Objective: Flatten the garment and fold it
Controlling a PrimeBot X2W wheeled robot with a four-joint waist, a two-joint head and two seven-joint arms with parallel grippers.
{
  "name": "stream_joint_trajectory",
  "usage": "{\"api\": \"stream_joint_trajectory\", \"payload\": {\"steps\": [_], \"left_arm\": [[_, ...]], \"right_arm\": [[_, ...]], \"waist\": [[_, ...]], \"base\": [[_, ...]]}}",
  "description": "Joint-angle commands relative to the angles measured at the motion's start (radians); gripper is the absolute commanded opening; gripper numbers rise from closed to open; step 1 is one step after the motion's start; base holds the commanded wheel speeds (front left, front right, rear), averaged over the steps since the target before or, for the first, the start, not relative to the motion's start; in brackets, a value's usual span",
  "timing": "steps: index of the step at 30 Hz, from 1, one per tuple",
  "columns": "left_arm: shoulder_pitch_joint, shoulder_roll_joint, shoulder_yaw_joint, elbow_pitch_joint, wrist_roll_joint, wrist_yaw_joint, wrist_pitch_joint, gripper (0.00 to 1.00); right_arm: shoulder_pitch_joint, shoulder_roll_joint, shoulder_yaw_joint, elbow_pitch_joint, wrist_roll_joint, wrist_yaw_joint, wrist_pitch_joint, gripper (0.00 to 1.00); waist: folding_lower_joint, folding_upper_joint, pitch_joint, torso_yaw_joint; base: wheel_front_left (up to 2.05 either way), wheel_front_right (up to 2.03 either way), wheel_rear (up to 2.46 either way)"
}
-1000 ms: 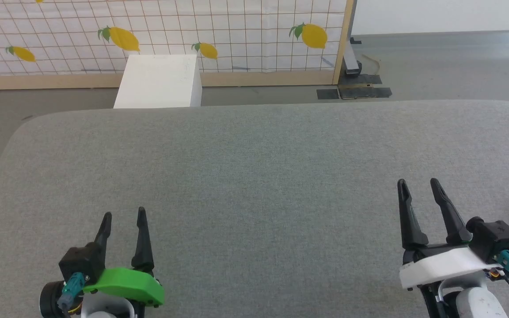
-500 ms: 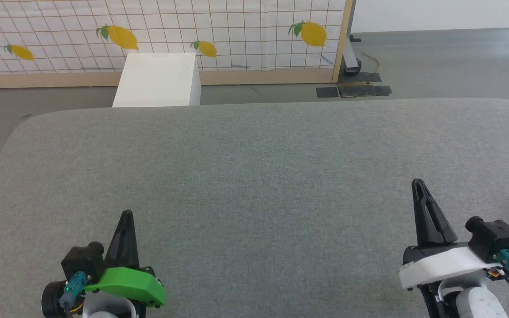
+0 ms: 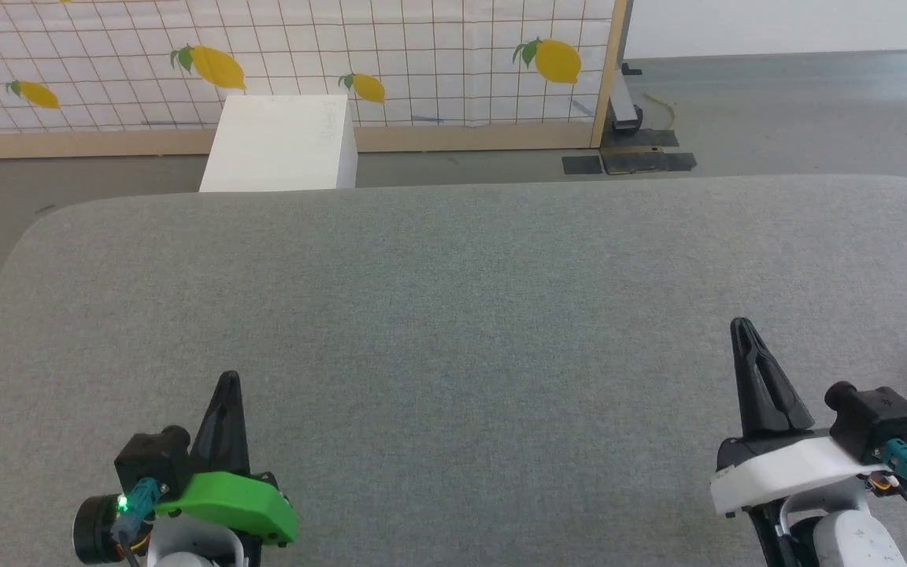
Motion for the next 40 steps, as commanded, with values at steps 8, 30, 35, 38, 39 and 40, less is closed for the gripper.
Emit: {"api": "stream_joint_trajectory", "payload": {"steps": [8, 30, 35, 38, 39, 40], "left_arm": [[0.006, -0.008, 0.006, -0.017, 0.026, -0.003, 0.022, 0.0], [0.011, -0.018, 0.014, -0.053, 0.076, -0.005, 0.07, 0.0], [0.012, -0.02, 0.016, -0.061, 0.086, -0.006, 0.08, 0.0], [0.013, -0.022, 0.017, -0.066, 0.093, -0.006, 0.087, 0.0], [0.013, -0.022, 0.017, -0.067, 0.095, -0.006, 0.088, 0.0], [0.013, -0.023, 0.017, -0.069, 0.097, -0.006, 0.091, 0.0]], "right_arm": [[0.014, 0.0, -0.001, -0.018, -0.025, 0.0, 0.02, 0.0], [0.026, 0.0, -0.002, -0.048, -0.07, -0.001, 0.068, 0.0], [0.029, 0.0, -0.002, -0.054, -0.08, -0.001, 0.078, 0.0], [0.03, 0.0, -0.002, -0.058, -0.086, -0.001, 0.085, 0.0], [0.031, 0.0, -0.002, -0.059, -0.087, -0.001, 0.086, 0.0], [0.031, 0.0, -0.002, -0.06, -0.089, -0.001, 0.089, 0.0]], "waist": [[0.0, 0.0, 0.0, -0.001], [0.0, 0.0, -0.002, -0.003], [0.0, 0.0, -0.002, -0.004], [0.0, 0.0, -0.002, -0.004], [0.0, 0.0, -0.002, -0.004], [0.0, 0.0, -0.002, -0.005]], "base": [[0.0, 0.0, 0.0], [0.0, 0.0, 0.0], [0.0, 0.0, 0.0], [0.0, 0.0, 0.0], [0.0, 0.0, 0.0], [0.0, 0.0, 0.0]]}}
